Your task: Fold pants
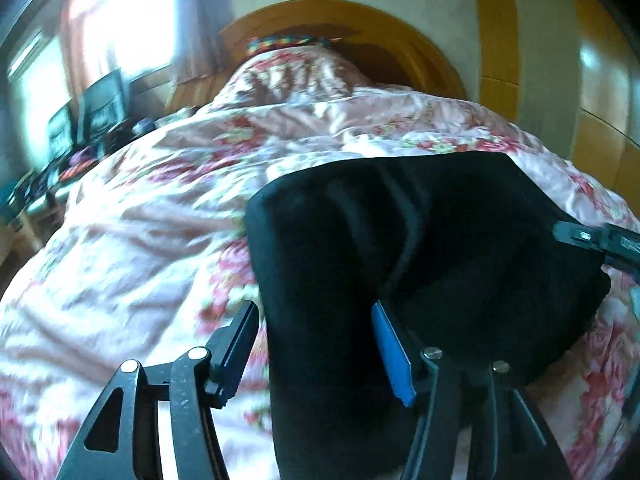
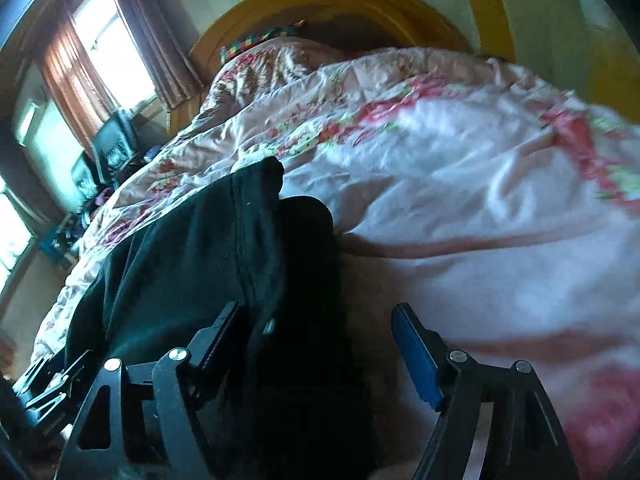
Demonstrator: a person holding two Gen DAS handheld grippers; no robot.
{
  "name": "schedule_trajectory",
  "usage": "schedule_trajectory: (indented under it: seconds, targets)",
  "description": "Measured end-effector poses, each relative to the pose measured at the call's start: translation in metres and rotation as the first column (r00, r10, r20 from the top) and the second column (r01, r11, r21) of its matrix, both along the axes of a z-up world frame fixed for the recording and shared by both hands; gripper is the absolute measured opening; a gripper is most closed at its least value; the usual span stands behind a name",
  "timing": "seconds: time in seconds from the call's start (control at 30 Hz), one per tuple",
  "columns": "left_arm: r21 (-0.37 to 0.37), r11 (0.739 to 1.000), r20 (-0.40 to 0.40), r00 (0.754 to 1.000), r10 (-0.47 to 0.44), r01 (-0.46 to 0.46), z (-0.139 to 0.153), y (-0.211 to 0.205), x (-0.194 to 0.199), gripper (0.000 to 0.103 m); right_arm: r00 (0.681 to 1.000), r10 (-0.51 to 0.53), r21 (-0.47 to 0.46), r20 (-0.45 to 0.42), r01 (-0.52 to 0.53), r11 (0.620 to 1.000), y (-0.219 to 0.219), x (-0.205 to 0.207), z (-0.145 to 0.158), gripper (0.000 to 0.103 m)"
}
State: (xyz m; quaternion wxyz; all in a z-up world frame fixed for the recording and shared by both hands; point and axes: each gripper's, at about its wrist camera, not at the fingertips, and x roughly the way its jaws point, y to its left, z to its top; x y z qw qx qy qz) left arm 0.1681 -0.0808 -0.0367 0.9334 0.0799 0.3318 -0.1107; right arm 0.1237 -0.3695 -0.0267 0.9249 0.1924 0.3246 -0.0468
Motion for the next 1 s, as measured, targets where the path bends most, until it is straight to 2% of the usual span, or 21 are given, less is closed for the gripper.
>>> schedule_trajectory:
  seconds: [0.07,0.13,0.3,0.43,0.53,0.6,0.77,1.0]
  targets:
    - [-0.046,0.997,-0.020,0.998,0.054,-0.054,0.002,0.006,-0.015,0.060,1.000,-0.011,-0.030,0.019,0.011,0.999,0.011,-0.022,0.006,0.077]
    - [-0.096,0.992,-0.036,0.996,0.084,-0.087,0.001,0.013,-0.031,0.060,0.999,0.000,-0.071,0.042,0.003,0.997,0.028,-0.047,0.012,0.084]
    - [-0.147,0.978,-0.100,0.986,0.131,-0.145,-0.003,0.021,-0.072,0.060,0.999,0.035,-0.080,0.037,-0.032,0.996,0.058,-0.087,0.007,0.093]
    - [-0.105,0.978,-0.141,0.976,0.166,-0.182,-0.008,0.023,-0.099,0.060,0.998,0.053,-0.080,0.013,-0.052,0.995,0.075,-0.102,0.003,0.095]
    - [-0.021,0.981,-0.109,0.976,0.190,-0.194,-0.007,0.018,-0.116,0.060,0.997,0.067,-0.111,0.025,-0.064,0.992,0.087,-0.113,0.008,0.095]
    - [0.006,0.981,-0.079,0.978,0.193,-0.194,-0.004,0.016,-0.125,0.060,0.997,0.068,-0.123,0.033,-0.064,0.990,0.092,-0.119,0.012,0.100]
    - [-0.037,0.985,-0.052,0.985,0.165,-0.167,0.009,0.020,-0.146,0.060,0.996,0.079,-0.144,0.043,-0.072,0.987,0.100,-0.134,0.015,0.100]
    - [-0.055,0.989,-0.019,0.990,0.139,-0.140,0.021,0.015,-0.160,0.060,0.991,0.099,-0.191,0.092,-0.081,0.978,0.111,-0.147,0.024,0.100]
